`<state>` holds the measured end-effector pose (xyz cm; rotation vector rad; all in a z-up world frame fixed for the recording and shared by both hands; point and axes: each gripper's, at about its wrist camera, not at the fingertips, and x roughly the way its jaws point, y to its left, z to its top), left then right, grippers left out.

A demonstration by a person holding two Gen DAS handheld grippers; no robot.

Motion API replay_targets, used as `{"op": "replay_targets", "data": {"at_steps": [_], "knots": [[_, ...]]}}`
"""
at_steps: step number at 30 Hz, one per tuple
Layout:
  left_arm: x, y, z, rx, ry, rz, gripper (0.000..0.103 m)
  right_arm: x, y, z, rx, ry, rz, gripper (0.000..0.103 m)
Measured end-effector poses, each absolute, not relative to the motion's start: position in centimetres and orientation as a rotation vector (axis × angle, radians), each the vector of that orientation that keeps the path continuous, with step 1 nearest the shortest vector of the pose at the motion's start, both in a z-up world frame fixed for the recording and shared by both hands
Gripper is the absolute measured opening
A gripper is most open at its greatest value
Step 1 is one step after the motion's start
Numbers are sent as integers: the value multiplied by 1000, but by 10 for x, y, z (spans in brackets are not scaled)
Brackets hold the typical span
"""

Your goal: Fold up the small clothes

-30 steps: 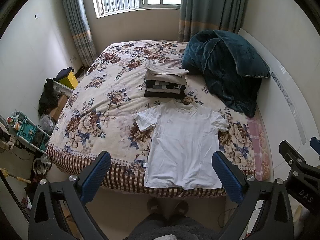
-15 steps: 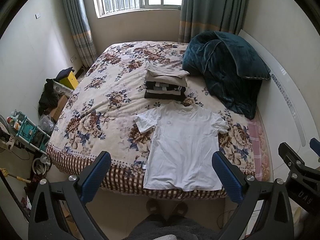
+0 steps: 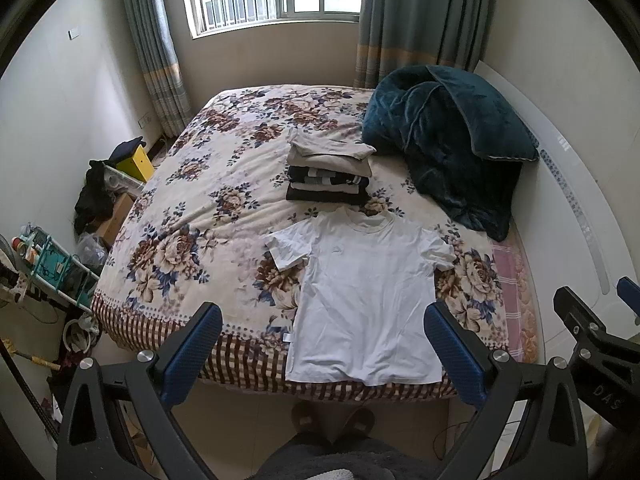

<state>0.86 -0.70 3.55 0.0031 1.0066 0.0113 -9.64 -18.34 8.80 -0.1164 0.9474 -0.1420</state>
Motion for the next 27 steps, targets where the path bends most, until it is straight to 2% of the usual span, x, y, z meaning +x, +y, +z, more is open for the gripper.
{"op": "replay_targets", "data": {"at_steps": [11, 17, 21, 27], "knots": [[31, -15, 33, 8, 1010, 1, 103, -88, -186, 86, -109, 956, -156, 103], [61, -7, -4, 32, 1012, -10, 103, -63, -182, 57, -76, 982, -206, 103], [89, -2, -41, 64, 1002, -4, 103, -38, -195, 22, -31, 1010, -267, 103], [154, -19, -117, 103, 1057, 47, 103, 20, -251, -75, 59, 1086, -401, 103]]}}
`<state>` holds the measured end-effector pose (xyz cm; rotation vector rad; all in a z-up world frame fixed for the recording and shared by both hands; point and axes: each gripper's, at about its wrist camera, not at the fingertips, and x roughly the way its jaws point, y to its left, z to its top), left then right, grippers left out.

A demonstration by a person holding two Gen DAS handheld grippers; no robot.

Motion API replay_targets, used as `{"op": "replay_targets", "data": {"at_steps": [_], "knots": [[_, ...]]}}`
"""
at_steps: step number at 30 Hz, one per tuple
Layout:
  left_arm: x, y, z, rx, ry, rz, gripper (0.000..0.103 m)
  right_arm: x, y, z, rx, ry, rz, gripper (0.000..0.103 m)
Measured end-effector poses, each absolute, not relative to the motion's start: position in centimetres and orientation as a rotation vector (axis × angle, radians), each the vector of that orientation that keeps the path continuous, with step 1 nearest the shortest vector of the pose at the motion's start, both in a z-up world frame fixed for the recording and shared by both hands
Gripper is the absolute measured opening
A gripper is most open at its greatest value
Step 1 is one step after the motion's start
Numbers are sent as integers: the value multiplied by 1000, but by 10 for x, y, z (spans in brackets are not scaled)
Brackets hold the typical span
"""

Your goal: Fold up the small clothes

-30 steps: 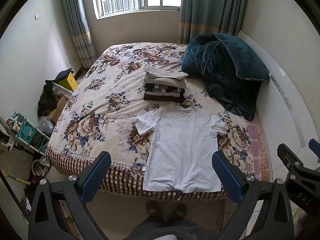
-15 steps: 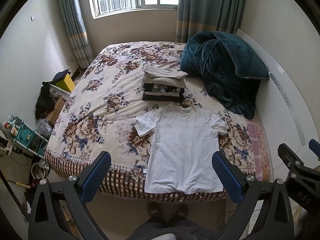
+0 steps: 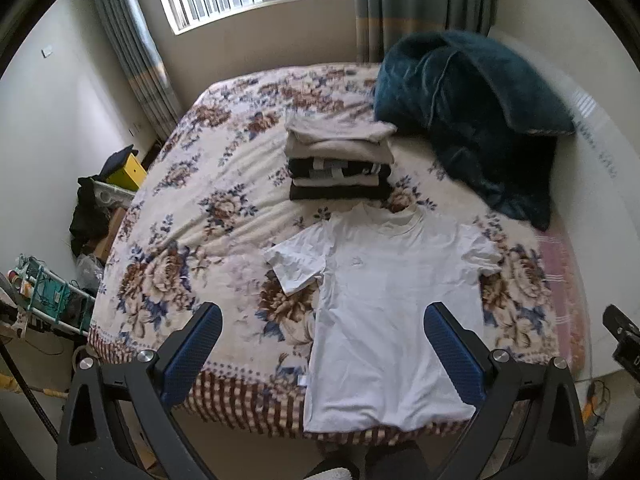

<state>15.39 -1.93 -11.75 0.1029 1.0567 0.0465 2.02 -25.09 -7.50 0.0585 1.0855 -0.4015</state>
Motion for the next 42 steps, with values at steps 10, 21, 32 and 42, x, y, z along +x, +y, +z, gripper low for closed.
{"op": "replay_targets", "data": {"at_steps": [10, 21, 32, 42], "knots": [[261, -58, -283, 145, 1282, 205, 103, 144, -416, -315, 508, 1279, -496, 100], [338, -68, -475, 74, 1509, 260, 103, 207, -526, -601, 1463, 1140, -536, 65], [374, -60, -509, -4, 1459, 249, 103, 282, -491, -600, 1112, 1008, -614, 6], [344, 12, -496, -23, 1416, 359, 103, 376, -217, -580, -190, 1242, -54, 7]]}}
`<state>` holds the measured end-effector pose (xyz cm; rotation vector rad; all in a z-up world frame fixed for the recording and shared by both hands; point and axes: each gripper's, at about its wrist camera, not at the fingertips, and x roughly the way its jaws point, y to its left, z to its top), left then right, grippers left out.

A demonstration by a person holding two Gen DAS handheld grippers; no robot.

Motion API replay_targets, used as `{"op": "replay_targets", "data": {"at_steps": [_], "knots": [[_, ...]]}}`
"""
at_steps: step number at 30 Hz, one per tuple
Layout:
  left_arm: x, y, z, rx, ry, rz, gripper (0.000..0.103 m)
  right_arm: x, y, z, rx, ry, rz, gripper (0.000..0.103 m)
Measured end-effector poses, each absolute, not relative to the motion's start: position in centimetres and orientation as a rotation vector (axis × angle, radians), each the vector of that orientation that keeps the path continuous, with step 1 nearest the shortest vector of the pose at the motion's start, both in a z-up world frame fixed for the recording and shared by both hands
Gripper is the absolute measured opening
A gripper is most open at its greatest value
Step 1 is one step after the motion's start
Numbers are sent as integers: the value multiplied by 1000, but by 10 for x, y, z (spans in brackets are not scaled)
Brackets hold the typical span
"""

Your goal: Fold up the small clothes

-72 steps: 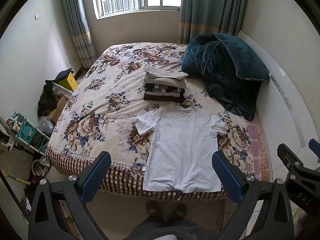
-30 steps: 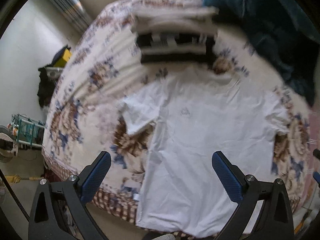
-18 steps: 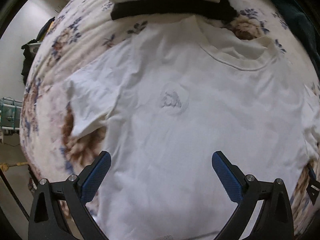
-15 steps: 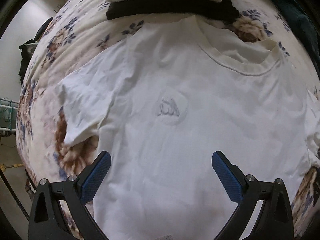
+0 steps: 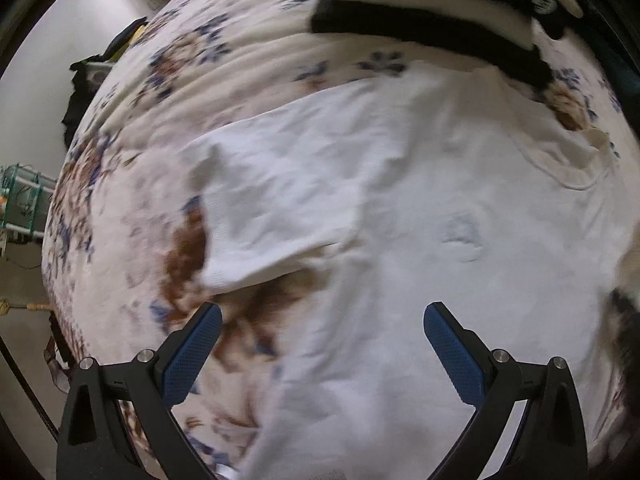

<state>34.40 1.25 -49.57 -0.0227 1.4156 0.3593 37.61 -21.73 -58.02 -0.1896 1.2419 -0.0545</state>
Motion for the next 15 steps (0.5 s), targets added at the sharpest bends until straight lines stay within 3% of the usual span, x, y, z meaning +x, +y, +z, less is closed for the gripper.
{"op": "replay_targets", "data": {"at_steps": [1, 4, 9, 12, 15], "knots": [[339, 21, -496, -21, 1417, 369, 103, 373, -198, -592, -232, 1300, 17, 13], [322, 47, -499, -22, 1429, 402, 103, 350, -176, -597, -189, 1382, 138, 54], [300, 104, -514, -245, 1477, 451, 103, 320, -196, -579, -6, 1419, 80, 55], [289, 151, -532, -608, 1459, 437, 103, 311, -213, -579, 80, 1447, -4, 55], [284, 185, -550, -1020, 1314, 377, 103, 307, -226, -586, 132, 1464, -92, 55]]}}
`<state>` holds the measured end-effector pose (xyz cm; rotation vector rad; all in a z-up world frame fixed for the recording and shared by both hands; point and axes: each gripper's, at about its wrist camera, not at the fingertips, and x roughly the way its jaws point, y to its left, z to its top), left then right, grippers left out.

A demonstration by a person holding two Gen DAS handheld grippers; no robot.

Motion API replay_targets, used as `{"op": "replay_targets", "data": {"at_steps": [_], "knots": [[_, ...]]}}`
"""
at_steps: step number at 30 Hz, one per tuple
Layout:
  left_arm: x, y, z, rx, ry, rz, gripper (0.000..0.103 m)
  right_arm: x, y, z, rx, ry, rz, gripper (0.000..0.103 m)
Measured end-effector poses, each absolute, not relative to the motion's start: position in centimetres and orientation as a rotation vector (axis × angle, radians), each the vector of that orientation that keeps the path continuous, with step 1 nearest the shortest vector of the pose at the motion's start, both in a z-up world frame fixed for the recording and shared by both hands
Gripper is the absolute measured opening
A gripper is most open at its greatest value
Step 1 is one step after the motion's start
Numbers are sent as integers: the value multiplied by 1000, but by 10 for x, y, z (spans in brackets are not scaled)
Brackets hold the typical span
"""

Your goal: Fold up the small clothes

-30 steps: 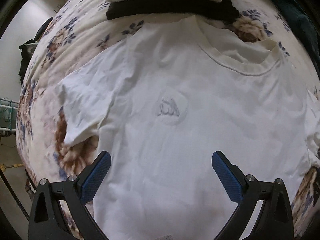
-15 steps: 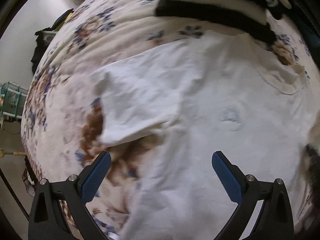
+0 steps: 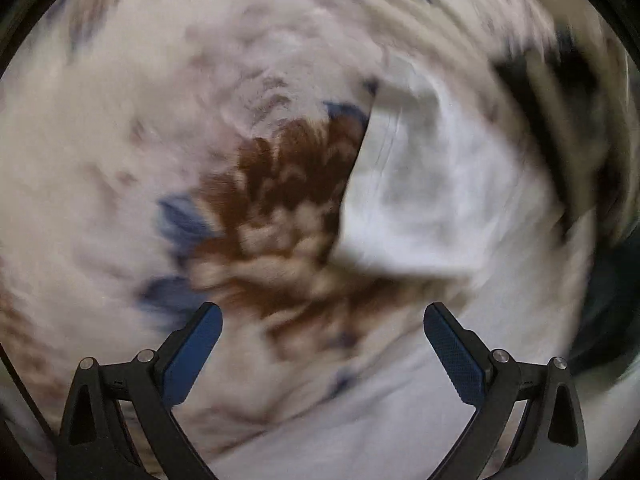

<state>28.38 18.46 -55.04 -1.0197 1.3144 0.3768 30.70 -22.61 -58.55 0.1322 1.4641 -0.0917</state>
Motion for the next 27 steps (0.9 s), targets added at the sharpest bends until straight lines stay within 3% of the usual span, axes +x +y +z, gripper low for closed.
{"op": "replay_targets", "data": {"at_steps": [4, 5, 6, 7, 8, 9, 16, 20, 22, 23, 24, 26, 27], "knots": [[293, 201, -577, -1362, 1195, 369, 97, 308, -228, -592, 204, 1474, -168, 55], [300, 202, -583, -1402, 1168, 382, 82, 314, -230, -593, 225, 1473, -183, 55], [307, 202, -584, -1412, 1159, 389, 55, 316, -228, -594, 245, 1470, -197, 55], [315, 201, -584, -1407, 1142, 388, 37, 321, -227, -595, 263, 1466, -208, 55], [326, 200, -582, -1364, 1135, 397, 3, 325, -225, -594, 272, 1462, -219, 55], [334, 198, -577, -1330, 1120, 405, 2, 323, -223, -593, 275, 1458, -226, 55], [398, 142, -486, -774, 944, 172, 2, 334, -230, -584, 274, 1447, -256, 55], [420, 37, -486, -572, 1100, -154, 4, 319, -251, -590, 279, 1454, -292, 55], [420, -3, -499, -506, 1209, -278, 11, 311, -258, -590, 291, 1465, -309, 55], [418, -16, -503, -466, 1241, -311, 29, 307, -260, -589, 296, 1469, -316, 55], [413, -27, -507, -402, 1276, -322, 57, 303, -263, -588, 301, 1475, -321, 55], [402, -27, -510, -387, 1285, -321, 91, 294, -267, -583, 314, 1477, -324, 55], [396, -22, -511, -389, 1287, -314, 92, 291, -269, -581, 320, 1477, -322, 55]]}}
